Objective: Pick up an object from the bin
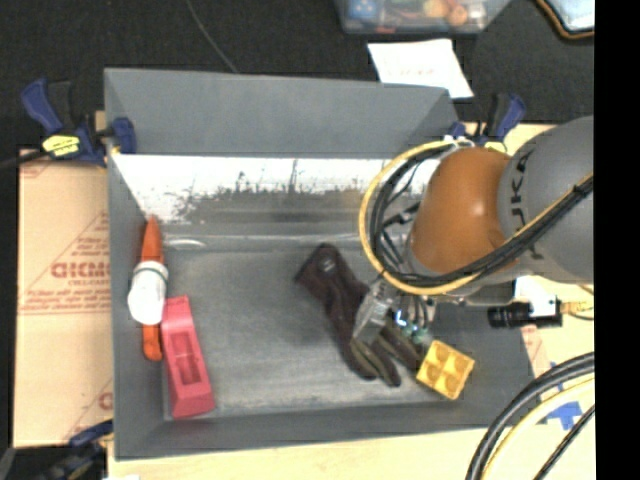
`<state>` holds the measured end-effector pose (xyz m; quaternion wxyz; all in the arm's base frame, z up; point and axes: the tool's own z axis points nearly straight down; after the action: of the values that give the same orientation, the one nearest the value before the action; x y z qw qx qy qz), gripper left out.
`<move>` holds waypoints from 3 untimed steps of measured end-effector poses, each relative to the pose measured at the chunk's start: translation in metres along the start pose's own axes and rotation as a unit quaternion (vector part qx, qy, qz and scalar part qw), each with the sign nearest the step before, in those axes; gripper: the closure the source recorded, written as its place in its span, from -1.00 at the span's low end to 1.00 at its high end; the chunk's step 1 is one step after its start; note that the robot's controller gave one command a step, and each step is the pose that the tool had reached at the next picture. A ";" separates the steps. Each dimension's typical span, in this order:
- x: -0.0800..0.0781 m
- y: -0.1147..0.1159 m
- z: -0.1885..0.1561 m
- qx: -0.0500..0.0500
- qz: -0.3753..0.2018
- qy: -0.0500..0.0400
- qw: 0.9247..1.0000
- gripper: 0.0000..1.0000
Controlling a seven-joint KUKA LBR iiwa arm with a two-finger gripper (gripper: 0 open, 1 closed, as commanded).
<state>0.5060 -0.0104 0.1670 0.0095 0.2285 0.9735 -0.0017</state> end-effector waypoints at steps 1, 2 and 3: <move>0.011 -0.042 -0.021 0.000 0.015 -0.001 1.000 1.00; -0.008 -0.003 0.024 0.000 0.025 0.002 1.000 1.00; 0.016 -0.012 0.021 -0.001 0.131 -0.002 0.991 1.00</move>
Offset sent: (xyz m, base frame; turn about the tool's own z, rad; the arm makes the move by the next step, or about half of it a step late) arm 0.0060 -0.0067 -0.0231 0.0549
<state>0.4870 -0.0144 0.1453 0.0117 0.3543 0.9350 0.0001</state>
